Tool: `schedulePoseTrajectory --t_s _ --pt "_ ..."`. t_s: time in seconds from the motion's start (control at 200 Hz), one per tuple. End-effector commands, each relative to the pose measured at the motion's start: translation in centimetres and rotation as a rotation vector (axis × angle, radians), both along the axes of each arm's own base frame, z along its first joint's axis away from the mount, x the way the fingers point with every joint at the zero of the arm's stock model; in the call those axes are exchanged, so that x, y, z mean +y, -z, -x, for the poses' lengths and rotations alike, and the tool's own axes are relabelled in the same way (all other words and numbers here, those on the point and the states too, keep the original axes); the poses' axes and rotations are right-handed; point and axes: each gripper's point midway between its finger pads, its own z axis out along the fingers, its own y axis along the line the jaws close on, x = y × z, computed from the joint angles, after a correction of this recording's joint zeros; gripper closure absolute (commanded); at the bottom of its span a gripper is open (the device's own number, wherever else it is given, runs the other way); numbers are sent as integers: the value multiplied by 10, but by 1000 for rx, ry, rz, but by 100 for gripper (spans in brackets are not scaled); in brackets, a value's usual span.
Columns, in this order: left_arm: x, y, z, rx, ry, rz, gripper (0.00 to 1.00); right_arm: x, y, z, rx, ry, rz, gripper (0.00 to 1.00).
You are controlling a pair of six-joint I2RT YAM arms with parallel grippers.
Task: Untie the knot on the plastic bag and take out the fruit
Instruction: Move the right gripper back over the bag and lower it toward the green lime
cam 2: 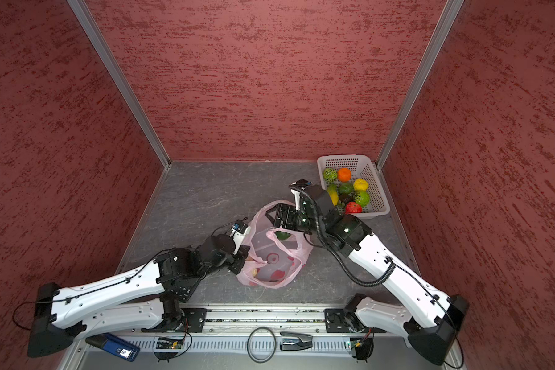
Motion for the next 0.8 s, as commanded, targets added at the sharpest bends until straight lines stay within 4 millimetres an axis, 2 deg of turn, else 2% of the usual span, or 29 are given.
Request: schedulePoseTrajectory --t_s 0.0,0.16,0.336,0.501,0.661,0.796 --pt "-10 -27 -4 -49 23 74 100 4 11 15 72 57 -1 15" --pt "-9 -33 -3 -63 28 93 100 20 42 36 144 40 -6 16" --pt "-8 -38 -2 -77 32 107 100 20 83 42 174 66 64 18" --pt "-12 -38 -1 -74 46 116 100 15 121 32 163 108 180 19" --pt "-16 -39 1 -74 60 126 100 18 157 21 170 149 232 20" --pt "-19 -40 3 -74 76 135 100 23 175 4 177 231 225 19"
